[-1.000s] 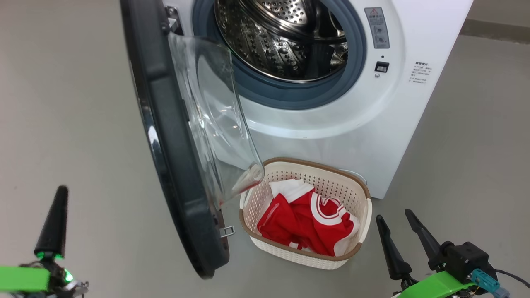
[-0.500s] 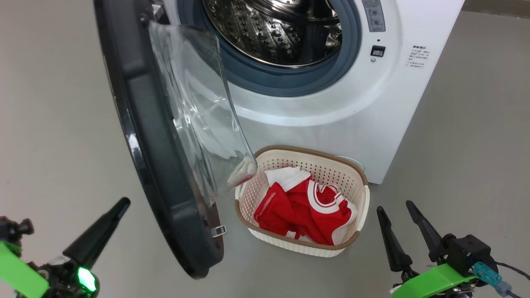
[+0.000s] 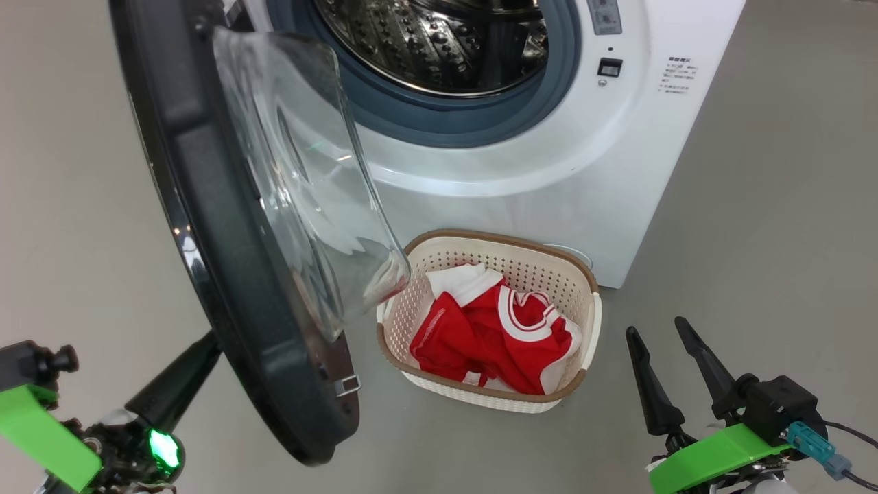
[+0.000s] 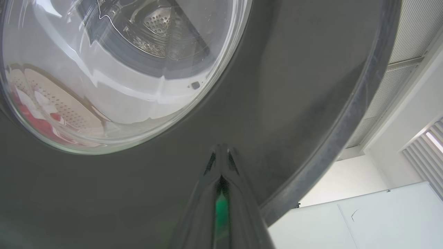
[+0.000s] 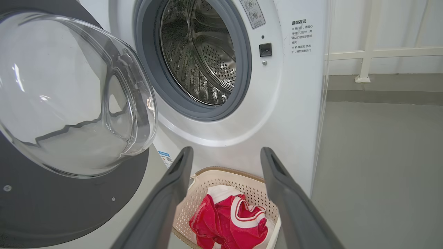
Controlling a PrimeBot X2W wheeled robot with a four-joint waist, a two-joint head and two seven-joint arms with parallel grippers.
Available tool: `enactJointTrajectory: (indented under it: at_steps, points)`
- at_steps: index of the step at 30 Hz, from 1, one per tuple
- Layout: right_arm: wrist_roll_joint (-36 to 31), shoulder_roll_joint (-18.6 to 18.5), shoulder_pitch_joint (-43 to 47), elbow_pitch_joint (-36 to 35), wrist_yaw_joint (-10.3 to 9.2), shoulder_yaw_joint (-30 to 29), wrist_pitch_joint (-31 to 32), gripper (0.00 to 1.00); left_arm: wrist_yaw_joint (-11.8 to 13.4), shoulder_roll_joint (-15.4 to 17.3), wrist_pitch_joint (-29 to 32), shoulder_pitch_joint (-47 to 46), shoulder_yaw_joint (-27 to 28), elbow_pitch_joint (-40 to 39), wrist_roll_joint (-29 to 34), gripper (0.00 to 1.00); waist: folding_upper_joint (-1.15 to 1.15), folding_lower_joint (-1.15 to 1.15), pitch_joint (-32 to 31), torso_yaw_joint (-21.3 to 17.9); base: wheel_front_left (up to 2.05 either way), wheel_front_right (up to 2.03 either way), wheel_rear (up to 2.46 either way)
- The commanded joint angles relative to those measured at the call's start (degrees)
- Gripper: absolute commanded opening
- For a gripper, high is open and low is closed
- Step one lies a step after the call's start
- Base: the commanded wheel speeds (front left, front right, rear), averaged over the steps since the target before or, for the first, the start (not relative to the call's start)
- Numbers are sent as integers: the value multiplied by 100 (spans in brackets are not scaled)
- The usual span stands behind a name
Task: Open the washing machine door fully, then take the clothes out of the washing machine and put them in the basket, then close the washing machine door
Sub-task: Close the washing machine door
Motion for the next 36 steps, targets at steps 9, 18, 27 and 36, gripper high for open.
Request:
enactJointTrajectory:
  at_steps: [9, 18, 27, 36]
  points:
    - [-68, -4, -186, -188, 37, 36, -37, 100, -34, -291, 122, -362, 198, -305, 400, 0, 0, 0, 56, -242, 0, 0, 0]
    - [-54, -4, -245, -231, 37, 50, -37, 100, -34, -461, -175, -675, -55, -225, 681, 0, 0, 0, 157, -523, 0, 0, 0]
    - [6, -4, -382, -302, 37, 3, -37, 100, -34, -510, -980, -1220, -489, -17, 1029, 0, 0, 0, 439, -966, 0, 0, 0]
    - [109, -4, -557, -395, 37, -12, -37, 100, -34, -218, -1930, -1941, -936, 272, 1300, 0, 0, 0, 785, -1498, 0, 0, 0]
